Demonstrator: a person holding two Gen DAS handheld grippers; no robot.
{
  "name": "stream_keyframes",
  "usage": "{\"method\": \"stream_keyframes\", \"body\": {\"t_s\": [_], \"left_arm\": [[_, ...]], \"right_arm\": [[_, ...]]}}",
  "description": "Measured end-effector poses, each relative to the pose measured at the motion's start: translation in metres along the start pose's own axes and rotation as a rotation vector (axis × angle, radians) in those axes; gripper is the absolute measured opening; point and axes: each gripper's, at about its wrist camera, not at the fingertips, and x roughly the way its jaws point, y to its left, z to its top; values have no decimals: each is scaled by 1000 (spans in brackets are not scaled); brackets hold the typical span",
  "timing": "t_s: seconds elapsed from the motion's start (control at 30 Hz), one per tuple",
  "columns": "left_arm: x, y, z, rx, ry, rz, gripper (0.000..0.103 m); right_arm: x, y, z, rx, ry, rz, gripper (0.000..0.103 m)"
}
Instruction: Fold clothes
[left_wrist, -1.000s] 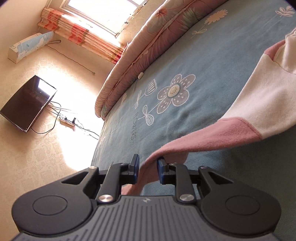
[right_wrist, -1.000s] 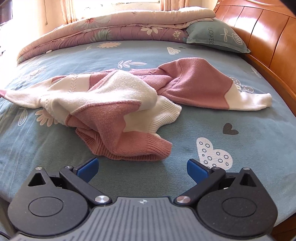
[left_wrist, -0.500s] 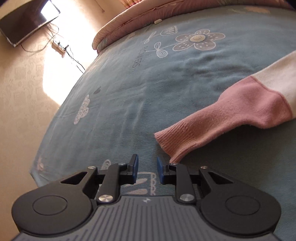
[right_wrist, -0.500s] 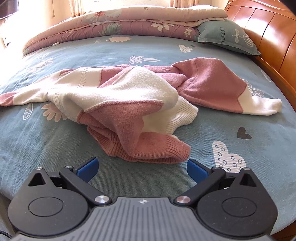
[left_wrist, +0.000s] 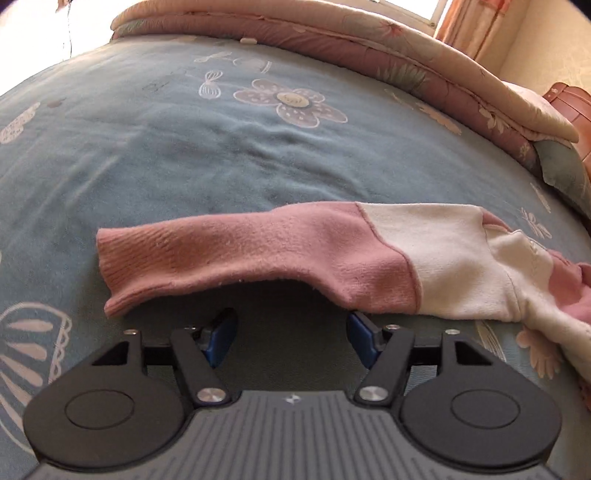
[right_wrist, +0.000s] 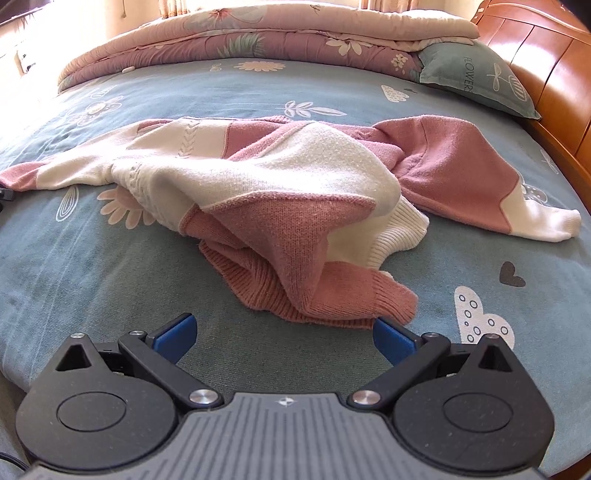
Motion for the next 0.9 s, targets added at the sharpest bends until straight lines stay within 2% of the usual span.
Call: {"method": "stream_keyframes", "body": {"t_s": [0.2, 0.37, 0.47, 0.6, 0.7, 0.87, 0.9], "left_arm": [[17, -1, 6, 45, -145, -62, 78], [18, 6, 17, 88, -305, 70, 78], [0, 24, 28, 63, -390, 162, 78], [-24, 47, 42, 57, -393, 259, 78], [-42, 50, 48, 74, -410, 311, 79], [-59, 37, 66, 79, -463, 345, 80], [-60, 31, 71, 82, -459, 325, 81]], "right_arm": [[11, 5, 3, -6, 26, -14, 103], [18, 12, 6, -22, 41, -27, 103], [21, 15, 8, -49, 43, -52, 103], [25, 15, 11, -36, 47, -44, 103], [28, 18, 12, -39, 49, -37, 103], [27, 28, 14, -65, 44, -19, 103], [26, 29, 14, -67, 44, -16, 103]]}}
